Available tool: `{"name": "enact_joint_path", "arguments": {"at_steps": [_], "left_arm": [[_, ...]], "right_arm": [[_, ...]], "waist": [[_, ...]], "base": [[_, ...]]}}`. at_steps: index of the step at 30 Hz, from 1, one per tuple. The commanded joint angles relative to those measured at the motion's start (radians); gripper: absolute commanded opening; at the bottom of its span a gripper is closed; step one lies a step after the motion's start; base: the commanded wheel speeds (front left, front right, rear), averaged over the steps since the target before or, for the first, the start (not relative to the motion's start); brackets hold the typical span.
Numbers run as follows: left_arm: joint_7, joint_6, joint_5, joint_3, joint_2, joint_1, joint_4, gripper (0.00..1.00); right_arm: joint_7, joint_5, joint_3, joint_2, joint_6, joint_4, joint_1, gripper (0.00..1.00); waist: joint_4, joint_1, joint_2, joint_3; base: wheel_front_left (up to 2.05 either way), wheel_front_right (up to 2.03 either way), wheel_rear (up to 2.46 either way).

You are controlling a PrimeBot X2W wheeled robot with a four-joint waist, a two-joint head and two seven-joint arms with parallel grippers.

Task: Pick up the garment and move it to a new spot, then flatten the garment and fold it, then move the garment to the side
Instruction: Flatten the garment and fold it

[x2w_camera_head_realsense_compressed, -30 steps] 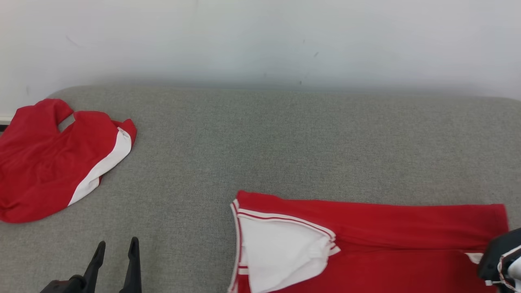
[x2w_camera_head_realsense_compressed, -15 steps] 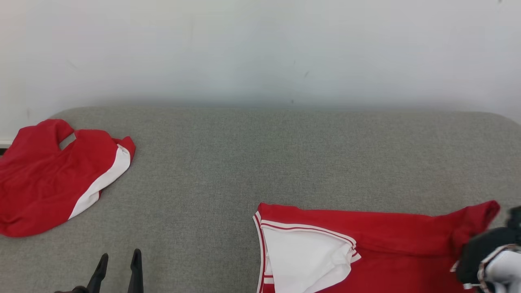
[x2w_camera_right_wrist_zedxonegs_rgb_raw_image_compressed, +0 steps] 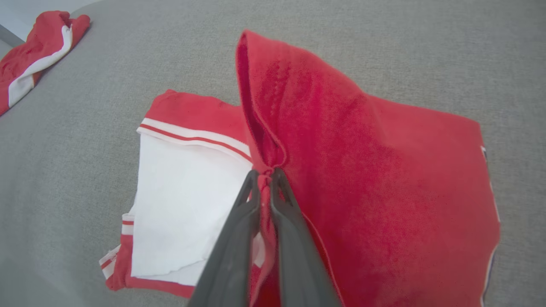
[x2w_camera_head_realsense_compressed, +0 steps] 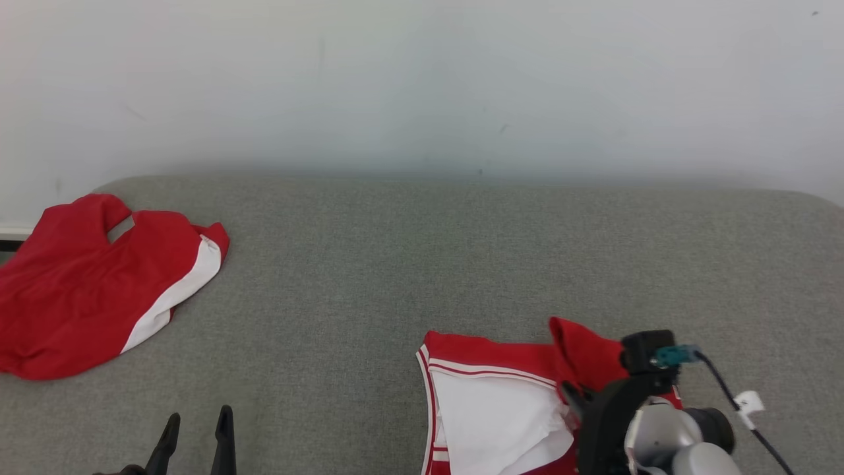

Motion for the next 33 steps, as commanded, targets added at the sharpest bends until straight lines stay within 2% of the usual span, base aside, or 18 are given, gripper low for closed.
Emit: {"name": "enact_joint_path", "arguments": {"at_steps": [1, 8, 20, 21, 22, 23, 25, 29, 31, 33], "left_arm": [[-0.008, -0.001, -0.012, 0.003, -0.004, -0.010, 0.004, 1.00], [-0.018, -0.007, -0.015, -0.004, -0.012, -0.022, 0.020, 1.00], [-0.021, -0.013, -0.013, -0.024, -0.025, -0.041, 0.042, 1.00], [-0.022, -0.013, -0.015, -0.024, -0.024, -0.040, 0.043, 1.00], [-0.024, -0.013, -0.016, -0.023, -0.025, -0.039, 0.044, 1.00], [-0.025, -0.012, -0.017, -0.023, -0.024, -0.037, 0.045, 1.00], [-0.027, -0.012, -0.020, -0.023, -0.024, -0.034, 0.048, 1.00], [-0.028, -0.010, -0.024, -0.023, -0.024, -0.026, 0.051, 1.00], [-0.028, -0.010, -0.022, -0.024, -0.025, -0.023, 0.051, 1.00], [-0.030, -0.008, -0.022, -0.025, -0.026, -0.020, 0.051, 1.00]], "right_arm": [[-0.012, 0.018, 0.039, 0.000, -0.002, 0.018, -0.024, 0.00], [-0.051, 0.096, 0.171, 0.000, -0.002, 0.107, -0.098, 0.00], [-0.122, 0.159, 0.268, 0.000, -0.002, 0.251, -0.168, 0.00], [-0.138, 0.168, 0.273, 0.000, -0.002, 0.258, -0.174, 0.22], [-0.151, 0.181, 0.278, 0.000, -0.002, 0.264, -0.177, 0.90], [-0.164, 0.212, 0.286, 0.000, -0.002, 0.268, -0.176, 1.00], [-0.180, 0.290, 0.309, 0.000, -0.002, 0.273, -0.179, 1.00], [-0.208, 0.367, 0.333, -0.001, -0.002, 0.262, -0.196, 1.00], [-0.235, 0.365, 0.308, -0.001, -0.002, 0.252, -0.195, 1.00], [-0.253, 0.313, 0.264, -0.001, -0.002, 0.246, -0.187, 1.00]], "waist": [[0.010, 0.0001, 0.0000, 0.008], [0.032, 0.0001, 0.0000, 0.027], [0.079, 0.0001, 0.0000, 0.039], [0.081, 0.0001, 0.0000, 0.038], [0.083, 0.0001, 0.0000, 0.037], [0.084, 0.0001, 0.0000, 0.035], [0.085, 0.0001, 0.0000, 0.032], [0.082, 0.0001, 0.0000, 0.021], [0.079, 0.0001, 0.0000, 0.012], [0.077, 0.0001, 0.0000, 0.005]], "base": [[0.00, 0.00, 0.00], [0.00, 0.00, 0.00], [0.00, 0.00, 0.00], [0.00, 0.00, 0.00], [0.00, 0.00, 0.00], [0.00, 0.00, 0.00], [0.00, 0.00, 0.00], [0.00, 0.00, 0.00], [0.00, 0.00, 0.00], [0.00, 0.00, 0.00]]}}
